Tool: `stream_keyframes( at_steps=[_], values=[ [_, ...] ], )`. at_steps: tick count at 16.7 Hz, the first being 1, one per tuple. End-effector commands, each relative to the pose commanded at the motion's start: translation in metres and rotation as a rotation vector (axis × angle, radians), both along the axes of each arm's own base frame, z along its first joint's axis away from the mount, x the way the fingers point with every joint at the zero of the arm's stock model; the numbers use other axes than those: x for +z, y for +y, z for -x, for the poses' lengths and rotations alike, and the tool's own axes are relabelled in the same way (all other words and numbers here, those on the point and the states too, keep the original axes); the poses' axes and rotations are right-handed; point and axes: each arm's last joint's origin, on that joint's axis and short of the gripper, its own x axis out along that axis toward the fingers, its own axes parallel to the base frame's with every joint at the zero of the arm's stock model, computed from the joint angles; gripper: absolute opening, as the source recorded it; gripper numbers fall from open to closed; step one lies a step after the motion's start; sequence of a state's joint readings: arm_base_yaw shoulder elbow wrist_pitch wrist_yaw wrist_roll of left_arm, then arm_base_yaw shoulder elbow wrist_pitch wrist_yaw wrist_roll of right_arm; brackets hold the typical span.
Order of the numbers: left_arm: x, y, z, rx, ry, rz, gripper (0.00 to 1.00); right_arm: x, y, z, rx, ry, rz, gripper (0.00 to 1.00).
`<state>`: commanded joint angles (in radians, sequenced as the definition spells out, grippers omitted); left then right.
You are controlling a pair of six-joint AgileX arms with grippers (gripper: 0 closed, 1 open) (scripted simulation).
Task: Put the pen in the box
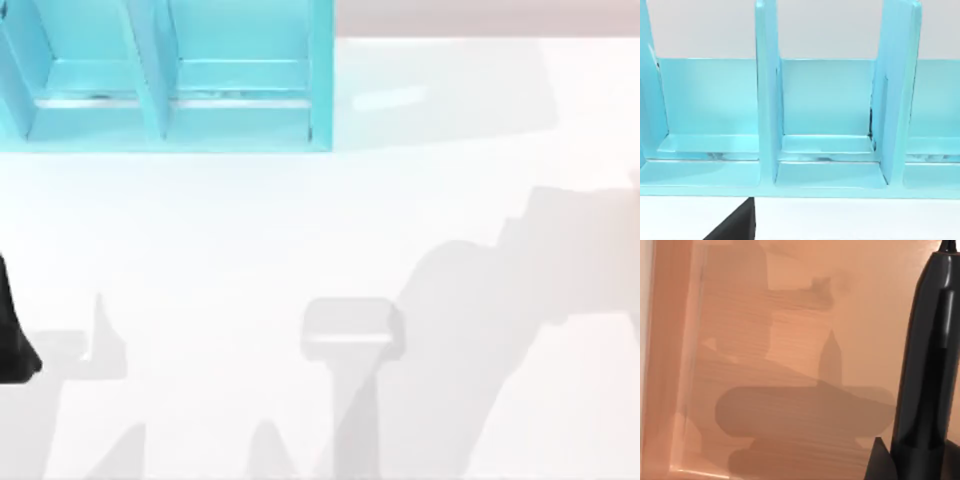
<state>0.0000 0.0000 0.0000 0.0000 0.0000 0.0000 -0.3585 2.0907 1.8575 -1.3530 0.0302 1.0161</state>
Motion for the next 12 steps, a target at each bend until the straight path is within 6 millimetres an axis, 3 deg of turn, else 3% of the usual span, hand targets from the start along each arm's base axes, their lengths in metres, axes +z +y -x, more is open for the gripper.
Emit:
stream_keyframes(
  at_steps=[2,5,12],
  values=[
    [0.0,0.0,0.0,0.0,0.0,0.0,1.0,0.004,-0.042,0.029,-0.105,0.0,0.001,0.0],
    [0.0,0.0,0.0,0.0,0.0,0.0,1.0,0.008,-0.073,0.058,-0.193,-0.009,0.003,0.0],
    [0.0,0.0,0.0,0.0,0.0,0.0,1.0,0.006,-0.075,0.061,-0.203,-0.001,0.002,0.0]
  ],
)
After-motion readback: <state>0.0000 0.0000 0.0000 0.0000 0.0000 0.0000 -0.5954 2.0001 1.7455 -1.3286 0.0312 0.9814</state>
